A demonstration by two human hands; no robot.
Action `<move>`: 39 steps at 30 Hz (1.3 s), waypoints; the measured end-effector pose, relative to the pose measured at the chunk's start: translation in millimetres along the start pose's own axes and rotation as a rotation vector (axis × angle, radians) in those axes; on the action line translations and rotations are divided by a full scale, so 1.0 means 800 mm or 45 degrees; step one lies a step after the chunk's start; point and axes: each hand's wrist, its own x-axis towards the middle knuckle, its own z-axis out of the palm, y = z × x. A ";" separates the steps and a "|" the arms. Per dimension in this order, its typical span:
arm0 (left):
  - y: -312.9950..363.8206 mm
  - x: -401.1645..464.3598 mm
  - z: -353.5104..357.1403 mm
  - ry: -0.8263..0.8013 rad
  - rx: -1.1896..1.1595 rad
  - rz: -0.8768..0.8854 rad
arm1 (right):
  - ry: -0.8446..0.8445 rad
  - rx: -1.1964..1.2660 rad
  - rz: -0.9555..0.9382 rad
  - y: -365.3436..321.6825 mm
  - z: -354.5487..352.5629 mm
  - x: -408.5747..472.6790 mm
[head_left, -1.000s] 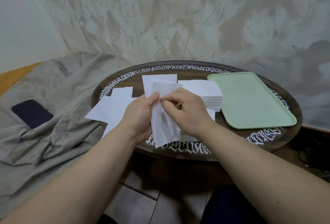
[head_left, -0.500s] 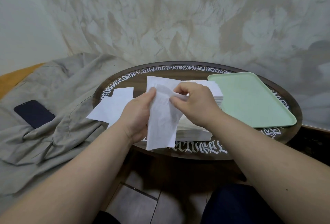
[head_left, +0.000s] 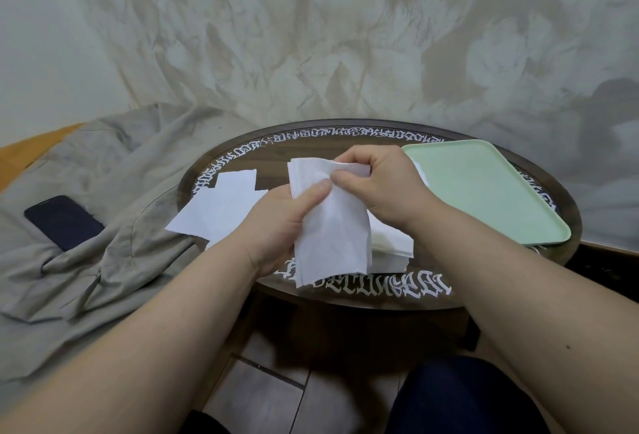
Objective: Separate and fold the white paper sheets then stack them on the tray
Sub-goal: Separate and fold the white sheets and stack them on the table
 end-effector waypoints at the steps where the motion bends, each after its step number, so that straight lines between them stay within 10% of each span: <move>1: 0.000 0.000 0.003 0.030 0.036 0.011 | 0.010 0.006 0.003 0.001 0.001 -0.001; 5: 0.000 0.007 0.011 0.110 -0.183 -0.028 | 0.110 0.021 0.072 0.009 -0.002 -0.008; 10: 0.015 0.020 0.023 0.047 -0.776 -0.026 | -0.258 0.217 0.510 0.028 -0.024 -0.025; 17: -0.025 0.049 0.020 0.452 0.209 -0.050 | 0.345 0.209 0.619 0.077 -0.065 -0.018; 30: -0.056 0.061 -0.006 0.438 0.793 -0.073 | 0.172 -0.265 0.590 0.122 -0.050 -0.029; 34: -0.059 0.060 -0.008 0.442 0.883 -0.039 | 0.224 -0.805 0.132 0.111 -0.044 -0.040; 39: -0.056 0.057 -0.011 0.470 0.916 -0.076 | -0.274 -0.974 -0.154 0.097 -0.017 -0.039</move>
